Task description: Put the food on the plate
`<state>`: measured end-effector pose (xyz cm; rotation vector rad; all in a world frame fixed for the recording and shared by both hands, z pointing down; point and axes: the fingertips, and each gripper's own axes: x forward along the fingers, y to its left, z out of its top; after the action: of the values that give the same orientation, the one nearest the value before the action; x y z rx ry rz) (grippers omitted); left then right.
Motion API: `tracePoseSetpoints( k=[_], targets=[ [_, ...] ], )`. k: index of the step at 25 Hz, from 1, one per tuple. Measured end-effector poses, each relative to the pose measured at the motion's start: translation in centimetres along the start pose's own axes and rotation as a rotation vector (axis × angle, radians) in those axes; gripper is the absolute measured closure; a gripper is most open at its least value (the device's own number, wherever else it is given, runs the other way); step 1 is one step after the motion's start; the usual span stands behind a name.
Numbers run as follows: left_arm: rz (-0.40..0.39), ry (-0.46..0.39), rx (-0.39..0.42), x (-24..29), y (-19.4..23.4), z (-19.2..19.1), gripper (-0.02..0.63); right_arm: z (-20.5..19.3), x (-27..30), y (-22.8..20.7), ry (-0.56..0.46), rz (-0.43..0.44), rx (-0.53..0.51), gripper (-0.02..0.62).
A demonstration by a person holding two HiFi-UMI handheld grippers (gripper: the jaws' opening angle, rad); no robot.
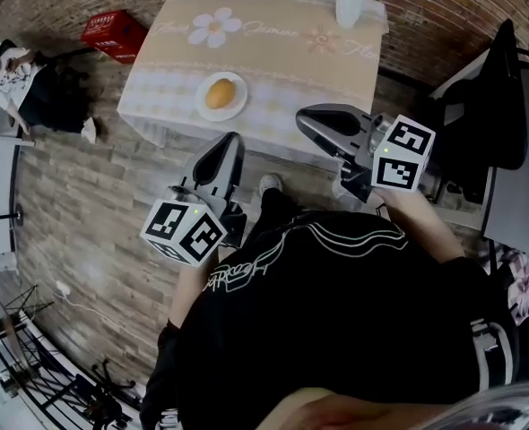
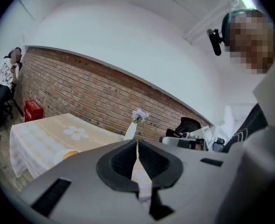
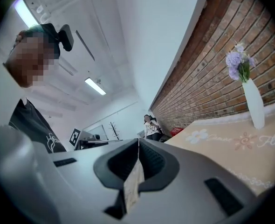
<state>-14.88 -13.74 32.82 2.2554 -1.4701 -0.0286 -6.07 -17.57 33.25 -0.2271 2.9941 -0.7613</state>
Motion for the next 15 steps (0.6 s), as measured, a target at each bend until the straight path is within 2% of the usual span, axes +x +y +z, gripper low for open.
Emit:
tracePoseSetpoints(
  k=[6, 15],
  targets=[
    [-0.025, -0.026, 0.018, -1.2, -2.8, 0.8, 0.595, 1.2, -1.2, 2.4, -0.008, 0.019, -0.053, 0.598],
    [-0.038, -0.045, 0.037, -2.3, -3.6, 0.9, 0.595, 0.9, -1.2, 3.8, 0.011, 0.029, -0.074, 0.598]
  ],
)
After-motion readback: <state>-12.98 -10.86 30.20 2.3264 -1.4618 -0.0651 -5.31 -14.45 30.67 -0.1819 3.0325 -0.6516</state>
